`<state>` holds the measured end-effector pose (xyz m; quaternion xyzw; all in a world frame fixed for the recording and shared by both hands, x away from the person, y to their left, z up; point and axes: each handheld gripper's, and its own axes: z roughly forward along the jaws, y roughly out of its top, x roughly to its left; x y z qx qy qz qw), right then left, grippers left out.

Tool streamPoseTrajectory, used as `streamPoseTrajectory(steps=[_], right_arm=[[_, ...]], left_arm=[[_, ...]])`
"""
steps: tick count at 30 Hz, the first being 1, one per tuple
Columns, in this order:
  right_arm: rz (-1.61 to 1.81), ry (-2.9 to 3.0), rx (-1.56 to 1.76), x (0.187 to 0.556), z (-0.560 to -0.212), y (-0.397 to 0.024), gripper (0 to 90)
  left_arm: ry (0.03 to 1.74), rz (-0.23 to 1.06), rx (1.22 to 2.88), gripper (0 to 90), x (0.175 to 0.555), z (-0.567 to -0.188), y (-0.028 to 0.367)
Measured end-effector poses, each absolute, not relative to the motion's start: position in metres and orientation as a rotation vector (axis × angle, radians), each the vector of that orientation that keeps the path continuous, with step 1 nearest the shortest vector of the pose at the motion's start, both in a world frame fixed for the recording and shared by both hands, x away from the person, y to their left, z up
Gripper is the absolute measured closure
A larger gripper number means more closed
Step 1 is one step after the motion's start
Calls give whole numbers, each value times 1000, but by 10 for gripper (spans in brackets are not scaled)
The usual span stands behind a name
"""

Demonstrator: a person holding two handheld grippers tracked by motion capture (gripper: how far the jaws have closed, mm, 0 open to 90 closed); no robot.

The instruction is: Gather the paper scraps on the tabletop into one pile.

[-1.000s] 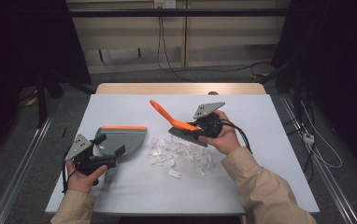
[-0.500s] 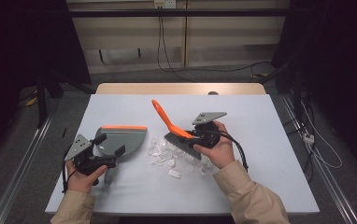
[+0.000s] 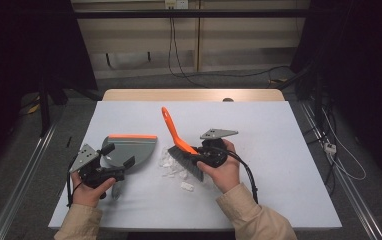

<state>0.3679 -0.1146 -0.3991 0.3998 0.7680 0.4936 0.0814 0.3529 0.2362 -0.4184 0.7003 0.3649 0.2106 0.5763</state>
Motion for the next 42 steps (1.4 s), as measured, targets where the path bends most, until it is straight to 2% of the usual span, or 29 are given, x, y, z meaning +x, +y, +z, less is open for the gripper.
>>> streamPoseTrajectory(steps=[6,22,29,42], right_arm=[[1503,2284,1213,363,-400,-104,715],[1492,2391,1351,359,-434,-67,715],[1428,2331,1462,366,-435,-91,714],[1351,2218,1426,371,-420,-129,715]], left_arm=[[859,497,1626,61,352,-417,238],[855,500,1626,62,352,-417,239],[854,503,1626,62,352,-417,239],[841,505,1634,64,352,-415,235]])
